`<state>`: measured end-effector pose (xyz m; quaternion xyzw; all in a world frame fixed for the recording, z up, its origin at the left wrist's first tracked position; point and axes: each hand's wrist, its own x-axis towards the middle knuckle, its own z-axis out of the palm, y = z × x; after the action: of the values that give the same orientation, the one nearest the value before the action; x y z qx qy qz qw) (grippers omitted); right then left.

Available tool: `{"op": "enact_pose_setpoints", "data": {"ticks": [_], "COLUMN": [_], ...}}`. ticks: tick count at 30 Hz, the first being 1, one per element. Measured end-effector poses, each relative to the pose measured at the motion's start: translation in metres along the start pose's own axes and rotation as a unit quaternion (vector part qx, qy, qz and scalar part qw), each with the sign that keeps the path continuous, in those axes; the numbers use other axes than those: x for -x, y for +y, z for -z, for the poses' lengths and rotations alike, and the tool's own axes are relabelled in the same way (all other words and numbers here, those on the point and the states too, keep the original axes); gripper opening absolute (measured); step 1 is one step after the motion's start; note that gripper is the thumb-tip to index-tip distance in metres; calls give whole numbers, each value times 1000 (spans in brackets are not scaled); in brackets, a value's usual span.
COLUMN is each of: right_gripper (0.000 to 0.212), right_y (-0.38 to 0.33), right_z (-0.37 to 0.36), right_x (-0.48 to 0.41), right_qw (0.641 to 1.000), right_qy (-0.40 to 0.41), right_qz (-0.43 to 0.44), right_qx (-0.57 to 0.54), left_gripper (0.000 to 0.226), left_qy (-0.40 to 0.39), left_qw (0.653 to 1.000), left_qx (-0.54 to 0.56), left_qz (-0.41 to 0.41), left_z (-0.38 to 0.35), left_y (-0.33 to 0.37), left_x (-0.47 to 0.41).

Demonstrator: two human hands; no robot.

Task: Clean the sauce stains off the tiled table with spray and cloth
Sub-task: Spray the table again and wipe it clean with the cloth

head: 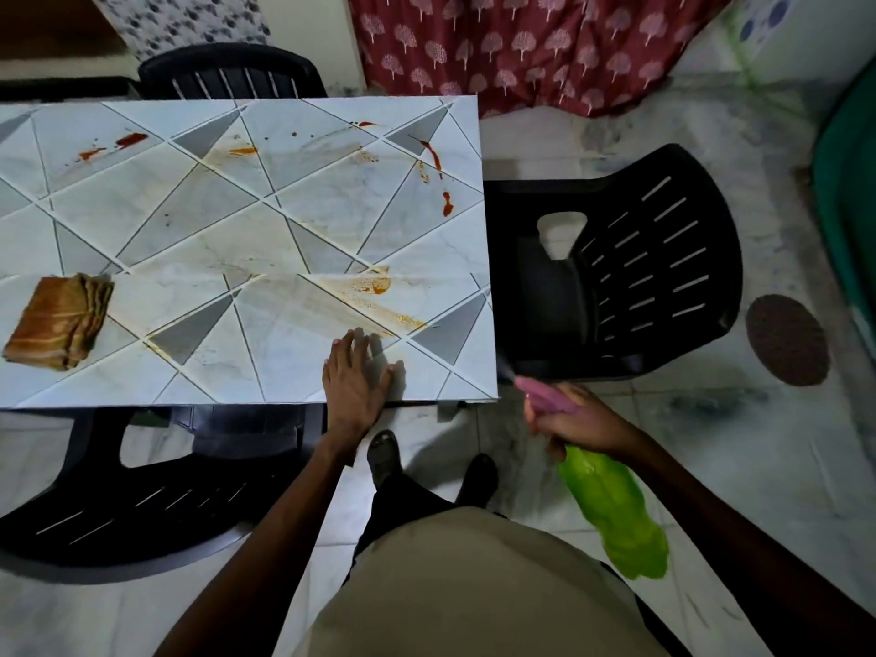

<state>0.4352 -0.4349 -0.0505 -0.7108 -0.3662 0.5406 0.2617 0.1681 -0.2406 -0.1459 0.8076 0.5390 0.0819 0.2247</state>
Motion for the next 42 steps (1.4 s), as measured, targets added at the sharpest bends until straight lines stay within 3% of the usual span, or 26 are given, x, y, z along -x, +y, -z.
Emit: {"op": "enact_pose_setpoints", "data": {"ticks": [2,5,10,17,20,25,29,31,34,39,42], "right_gripper": [33,34,20,44,51,30,1,2,24,13,27], "right_y": [3,5,14,18,1,-37,-64,-78,-93,-123,-157], "right_z": [12,26,22,6,-17,-51,-75,-85,-99,-115,-118], "right_x": [-4,-1,-3,-1,-13,-37,-57,-66,-78,-109,-123], "right_qw": [999,996,997,999,996,984,983,979,971,979,983], "right_qy": [37,55,73,-15,-80,-159,-152,-173,-207,-167,-157], "right_qz": [-12,-3,-20,17,35,58,58,56,50,22,26], "right_qx": [-28,-67,-18,-49,4,60,89,92,112,112,93], "left_gripper": [86,85,83,77,75,73,90,96,98,88,84], "left_qy": [-2,-11,-42,-28,-15,-4,12,20,32,50,53], "left_qw": [1000,1000,997,997,997,991,985,984,984,988,989], "left_qx": [-4,-18,-49,-73,-64,-70,-58,-48,-27,-6,4], "left_qz": [-4,-22,-37,-10,40,110,160,172,175,148,136], "left_z": [-2,-8,-21,-20,-8,17,37,47,62,82,90], "left_y": [1,9,16,-3,-26,-72,-100,-114,-131,-166,-184], "left_x": [0,2,4,12,23,40,48,47,38,7,-17]}}
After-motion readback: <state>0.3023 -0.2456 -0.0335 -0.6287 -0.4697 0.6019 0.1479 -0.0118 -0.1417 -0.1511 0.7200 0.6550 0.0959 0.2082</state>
